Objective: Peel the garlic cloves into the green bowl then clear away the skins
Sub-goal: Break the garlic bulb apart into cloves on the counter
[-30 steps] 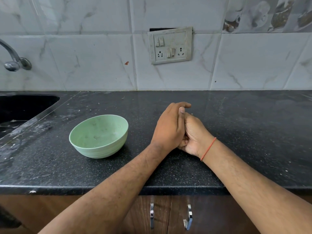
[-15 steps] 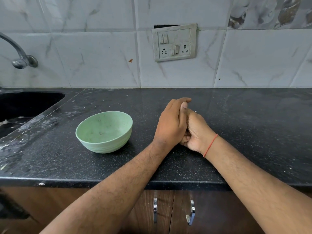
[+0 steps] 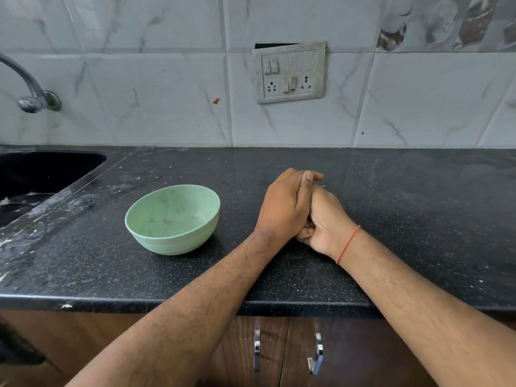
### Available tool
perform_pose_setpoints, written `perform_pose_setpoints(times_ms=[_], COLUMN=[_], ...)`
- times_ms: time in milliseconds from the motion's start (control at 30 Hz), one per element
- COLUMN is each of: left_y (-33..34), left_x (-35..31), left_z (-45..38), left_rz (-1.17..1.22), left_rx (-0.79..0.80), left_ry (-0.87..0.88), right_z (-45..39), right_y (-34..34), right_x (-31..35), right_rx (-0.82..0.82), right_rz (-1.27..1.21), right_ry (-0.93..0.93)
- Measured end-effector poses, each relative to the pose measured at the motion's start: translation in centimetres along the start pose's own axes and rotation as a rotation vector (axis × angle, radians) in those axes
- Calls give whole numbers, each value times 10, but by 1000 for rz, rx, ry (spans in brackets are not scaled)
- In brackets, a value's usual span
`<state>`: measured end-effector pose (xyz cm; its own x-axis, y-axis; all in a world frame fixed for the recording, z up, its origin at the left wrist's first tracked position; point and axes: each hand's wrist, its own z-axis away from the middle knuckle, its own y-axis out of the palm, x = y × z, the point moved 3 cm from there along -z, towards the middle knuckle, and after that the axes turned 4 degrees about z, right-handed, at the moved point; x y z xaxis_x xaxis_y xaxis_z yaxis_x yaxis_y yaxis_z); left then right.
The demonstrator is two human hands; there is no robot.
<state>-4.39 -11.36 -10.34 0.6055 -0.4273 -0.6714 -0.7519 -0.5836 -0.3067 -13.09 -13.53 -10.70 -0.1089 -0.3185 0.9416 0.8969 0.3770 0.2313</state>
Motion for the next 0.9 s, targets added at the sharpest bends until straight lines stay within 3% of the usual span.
perform_pose_setpoints(times_ms=[233,433,900], left_y=[-1,-9,-18], left_x=[3,2,7], left_z=[-1,-2,-5], left_rz=[-7,-50,-114], left_rx=[6,-117,-182], left_ry=[-11,21,12], right_z=[0,3,-2], right_y=[1,0,5], right_x=[1,3,0], right_rx=[42,37,157], right_rz=[23,-4,-101], right_ry=[15,12,-42])
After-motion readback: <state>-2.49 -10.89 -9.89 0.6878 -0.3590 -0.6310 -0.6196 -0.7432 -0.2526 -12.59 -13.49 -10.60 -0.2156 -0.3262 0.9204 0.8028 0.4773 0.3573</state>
